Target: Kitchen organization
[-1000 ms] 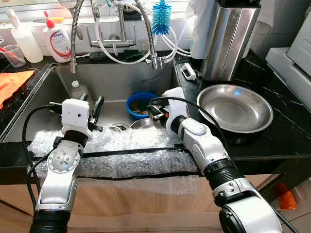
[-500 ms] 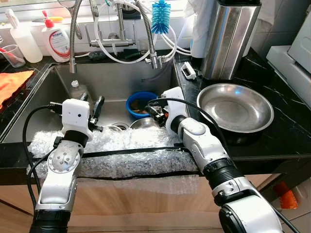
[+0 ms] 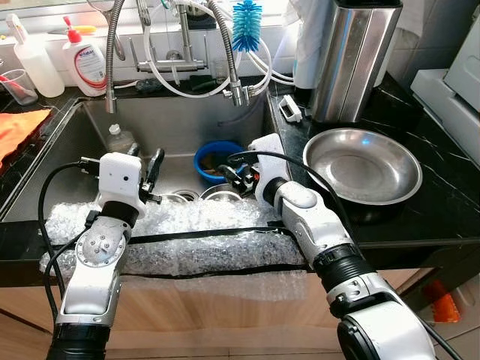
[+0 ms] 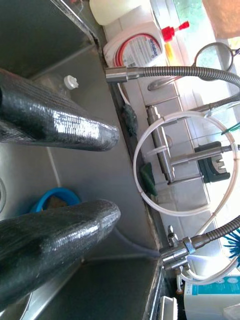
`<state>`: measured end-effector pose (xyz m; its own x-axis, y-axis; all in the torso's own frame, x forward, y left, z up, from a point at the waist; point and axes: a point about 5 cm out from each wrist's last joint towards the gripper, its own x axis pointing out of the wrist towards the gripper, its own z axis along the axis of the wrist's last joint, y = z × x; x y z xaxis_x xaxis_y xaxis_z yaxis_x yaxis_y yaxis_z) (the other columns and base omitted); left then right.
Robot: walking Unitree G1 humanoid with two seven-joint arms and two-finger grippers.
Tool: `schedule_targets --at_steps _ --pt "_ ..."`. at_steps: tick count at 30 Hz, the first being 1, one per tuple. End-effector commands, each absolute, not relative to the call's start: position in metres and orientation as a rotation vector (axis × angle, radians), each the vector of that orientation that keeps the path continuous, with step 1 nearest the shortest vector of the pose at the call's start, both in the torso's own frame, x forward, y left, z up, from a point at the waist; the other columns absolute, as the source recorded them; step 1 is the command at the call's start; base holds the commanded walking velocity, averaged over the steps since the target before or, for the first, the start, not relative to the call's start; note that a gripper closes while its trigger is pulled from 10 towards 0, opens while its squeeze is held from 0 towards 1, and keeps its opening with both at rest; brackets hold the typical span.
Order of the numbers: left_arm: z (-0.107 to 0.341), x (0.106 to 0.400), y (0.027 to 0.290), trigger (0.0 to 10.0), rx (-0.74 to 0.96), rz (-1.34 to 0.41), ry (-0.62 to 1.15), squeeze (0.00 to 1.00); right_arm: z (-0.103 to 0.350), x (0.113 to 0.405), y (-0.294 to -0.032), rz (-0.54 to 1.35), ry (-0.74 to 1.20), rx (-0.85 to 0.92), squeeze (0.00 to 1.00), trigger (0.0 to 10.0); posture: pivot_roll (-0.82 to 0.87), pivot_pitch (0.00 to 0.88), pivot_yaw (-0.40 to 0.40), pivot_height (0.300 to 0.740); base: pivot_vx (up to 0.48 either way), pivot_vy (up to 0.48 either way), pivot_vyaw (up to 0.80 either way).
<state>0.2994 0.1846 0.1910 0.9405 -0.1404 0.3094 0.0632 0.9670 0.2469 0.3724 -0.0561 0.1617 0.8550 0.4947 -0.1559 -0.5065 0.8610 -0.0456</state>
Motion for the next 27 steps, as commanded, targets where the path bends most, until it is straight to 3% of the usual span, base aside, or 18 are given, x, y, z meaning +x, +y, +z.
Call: schedule_targets --at_steps 1,7,12,27 --pt "0.196 0.3 0.183 10.0 0.253 -0.117 -0.345 0.0 0.171 0.374 -0.056 0.508 0.084 -0.109 0.0 10.0 -0.07 0.028 0.072 0.74 0.0 0.0 0.0" --pt "0.199 0.297 0.186 10.0 0.262 -0.098 -0.358 0.0 0.217 0.361 -0.069 0.346 -0.235 -0.122 0.0 10.0 -0.07 0.05 0.074 0.74 0.0 0.0 0.0" --pt "0.206 0.292 0.19 10.0 0.291 -0.082 -0.388 0.0 0.23 0.341 -0.079 0.272 -0.354 -0.095 0.0 10.0 -0.07 0.07 0.08 0.74 0.0 0.0 0.0" --pt "0.217 0.281 0.206 10.0 0.307 -0.016 -0.4 0.0 0.239 0.296 -0.124 0.081 -0.466 -0.052 0.0 10.0 -0.07 0.105 0.084 0.74 0.0 0.0 0.0"
